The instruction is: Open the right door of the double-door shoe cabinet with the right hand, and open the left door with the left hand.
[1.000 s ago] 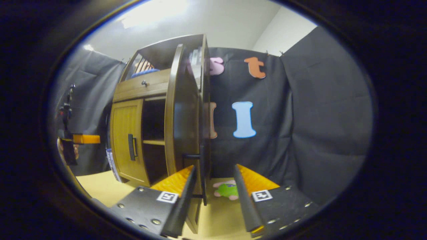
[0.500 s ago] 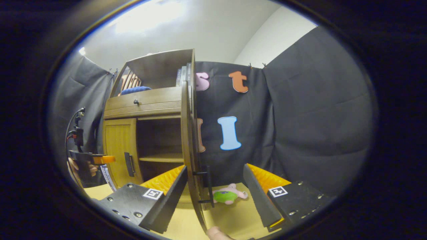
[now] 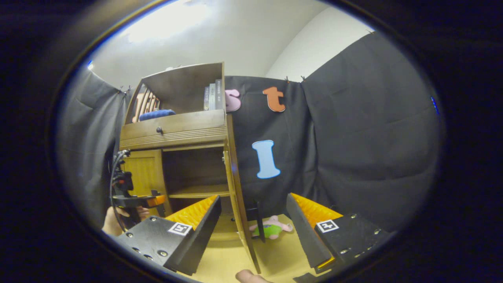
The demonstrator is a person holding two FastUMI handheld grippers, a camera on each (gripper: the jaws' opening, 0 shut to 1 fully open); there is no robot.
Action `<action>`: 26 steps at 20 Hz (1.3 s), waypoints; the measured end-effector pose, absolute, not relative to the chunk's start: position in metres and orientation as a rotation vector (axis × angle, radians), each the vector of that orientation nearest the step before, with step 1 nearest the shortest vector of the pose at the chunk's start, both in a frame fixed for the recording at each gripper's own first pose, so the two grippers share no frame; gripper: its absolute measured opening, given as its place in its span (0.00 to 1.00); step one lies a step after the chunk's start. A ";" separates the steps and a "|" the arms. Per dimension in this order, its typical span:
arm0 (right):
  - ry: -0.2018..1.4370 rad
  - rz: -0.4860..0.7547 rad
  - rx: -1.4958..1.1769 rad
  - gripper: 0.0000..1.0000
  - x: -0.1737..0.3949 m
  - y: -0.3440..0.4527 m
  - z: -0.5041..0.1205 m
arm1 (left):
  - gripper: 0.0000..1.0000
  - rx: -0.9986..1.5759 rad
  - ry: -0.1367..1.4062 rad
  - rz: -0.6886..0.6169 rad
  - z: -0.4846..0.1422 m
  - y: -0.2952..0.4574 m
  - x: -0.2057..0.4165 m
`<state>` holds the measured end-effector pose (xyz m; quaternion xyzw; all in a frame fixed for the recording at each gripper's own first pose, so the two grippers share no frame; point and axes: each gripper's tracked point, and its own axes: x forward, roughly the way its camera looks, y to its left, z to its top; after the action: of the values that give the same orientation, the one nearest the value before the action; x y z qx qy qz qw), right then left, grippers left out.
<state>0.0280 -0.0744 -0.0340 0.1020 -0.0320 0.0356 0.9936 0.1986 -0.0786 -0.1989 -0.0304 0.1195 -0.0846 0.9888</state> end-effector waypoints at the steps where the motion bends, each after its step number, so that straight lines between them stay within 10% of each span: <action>1: -0.069 0.083 0.217 0.99 0.025 -0.070 -0.033 | 0.99 -0.059 0.240 -0.168 -0.201 -0.081 0.204; 6: -0.079 0.172 0.228 0.99 0.021 -0.037 -0.032 | 0.84 -0.074 0.217 -0.147 -0.207 -0.079 0.217; 12: -0.049 0.194 0.194 0.99 0.017 -0.017 -0.037 | 0.34 -0.017 0.220 -0.110 -0.208 -0.065 0.222; 26: -0.054 0.173 0.252 0.99 0.013 -0.001 -0.040 | 0.31 0.026 0.289 -0.207 -0.195 -0.059 0.159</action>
<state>0.0127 -0.0009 -0.0404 0.1256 -0.0267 0.0863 0.9880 0.1586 -0.0592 -0.1951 0.0128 0.1436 -0.1029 0.9842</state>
